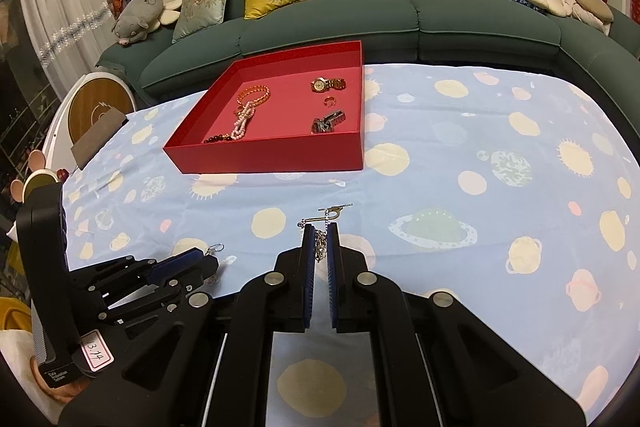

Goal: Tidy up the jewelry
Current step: 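Carry both earrings into the red box with both tools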

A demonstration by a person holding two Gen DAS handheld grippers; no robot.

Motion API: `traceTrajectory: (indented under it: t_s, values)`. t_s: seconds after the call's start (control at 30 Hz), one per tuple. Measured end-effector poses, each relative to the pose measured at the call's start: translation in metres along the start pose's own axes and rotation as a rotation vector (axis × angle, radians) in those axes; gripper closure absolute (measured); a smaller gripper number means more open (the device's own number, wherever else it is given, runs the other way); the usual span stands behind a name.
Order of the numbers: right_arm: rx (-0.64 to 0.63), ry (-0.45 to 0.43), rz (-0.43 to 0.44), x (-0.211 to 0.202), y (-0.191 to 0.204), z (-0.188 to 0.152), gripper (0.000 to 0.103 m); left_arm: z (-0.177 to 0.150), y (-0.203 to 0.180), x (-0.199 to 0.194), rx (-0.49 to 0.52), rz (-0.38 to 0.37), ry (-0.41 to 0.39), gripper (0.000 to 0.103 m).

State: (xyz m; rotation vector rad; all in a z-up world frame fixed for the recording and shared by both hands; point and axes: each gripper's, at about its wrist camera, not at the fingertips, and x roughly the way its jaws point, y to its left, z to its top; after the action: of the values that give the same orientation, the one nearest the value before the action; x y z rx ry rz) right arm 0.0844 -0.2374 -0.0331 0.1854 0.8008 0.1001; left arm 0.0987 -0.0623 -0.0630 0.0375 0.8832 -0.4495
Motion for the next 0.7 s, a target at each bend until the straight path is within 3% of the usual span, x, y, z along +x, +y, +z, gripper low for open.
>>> traceTrajectory:
  t_s: [0.23, 0.47, 0.7]
  values:
    - [-0.015, -0.063, 0.033, -0.014, 0.02, 0.023, 0.098, 0.028, 0.017, -0.047, -0.051, -0.044, -0.097, 0.088]
    - [-0.028, -0.134, 0.061, -0.027, 0.039, 0.052, 0.098, 0.064, 0.034, -0.086, -0.073, -0.033, -0.195, 0.088]
    - [-0.024, -0.193, 0.075, -0.024, 0.05, 0.088, 0.098, 0.112, 0.044, -0.098, -0.059, -0.026, -0.251, 0.088]
